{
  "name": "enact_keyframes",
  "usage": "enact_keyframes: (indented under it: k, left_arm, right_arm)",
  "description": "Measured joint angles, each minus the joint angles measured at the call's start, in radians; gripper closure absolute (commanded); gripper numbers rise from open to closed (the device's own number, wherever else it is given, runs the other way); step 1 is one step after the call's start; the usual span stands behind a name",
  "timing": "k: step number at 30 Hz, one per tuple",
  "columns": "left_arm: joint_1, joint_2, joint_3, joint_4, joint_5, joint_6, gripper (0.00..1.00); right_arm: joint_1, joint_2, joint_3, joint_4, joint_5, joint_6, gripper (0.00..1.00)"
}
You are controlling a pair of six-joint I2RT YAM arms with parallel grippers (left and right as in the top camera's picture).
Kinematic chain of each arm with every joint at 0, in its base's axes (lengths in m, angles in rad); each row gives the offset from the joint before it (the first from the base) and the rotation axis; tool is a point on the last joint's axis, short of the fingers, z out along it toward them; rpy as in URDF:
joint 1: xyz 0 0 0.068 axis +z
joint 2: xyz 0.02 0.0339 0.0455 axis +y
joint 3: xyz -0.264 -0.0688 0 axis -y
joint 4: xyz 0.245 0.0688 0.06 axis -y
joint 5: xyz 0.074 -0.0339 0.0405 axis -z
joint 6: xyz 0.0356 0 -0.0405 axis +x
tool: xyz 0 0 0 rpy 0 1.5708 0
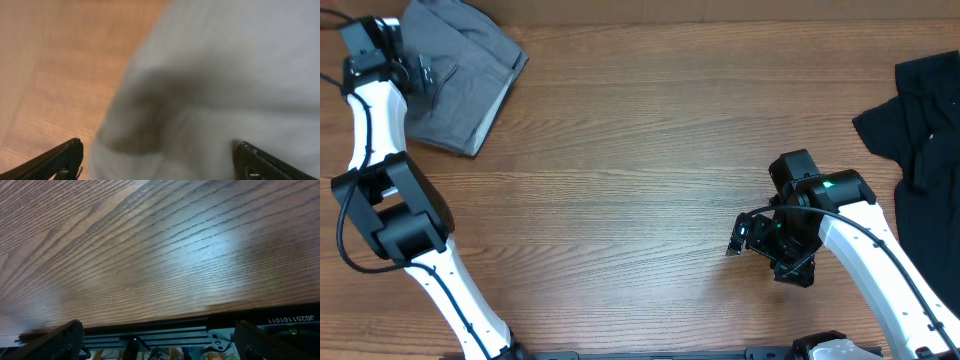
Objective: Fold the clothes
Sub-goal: 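Lower the grey trousers onto the blue jeans with the left gripper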
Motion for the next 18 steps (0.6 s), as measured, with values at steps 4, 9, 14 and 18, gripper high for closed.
enact_keyframes:
  k: [4,9,14,18]
  left_arm:
    - [0.0,0.015,0.0,-0.034,-0.074,-0.022,0.0]
    - [0.0,-0.005,0.001,-0.033,-0.092,-0.068,0.06]
    - [0.0,-0.047,0.002,0.011,-0.088,-0.126,0.44]
    - [0.0,-0.051,0.003,0.074,-0.023,-0.154,0.96]
  right_arm:
    - [0.0,0.0,0.0,0.001,0.0,0.001,0.0]
    - [0.0,0.0,0.0,0.0,0.0,0.004,0.0]
    - [0.0,0.0,0.0,0.0,0.0,0.004,0.0]
    - [0.0,0.0,0.0,0.0,0.0,0.004,0.0]
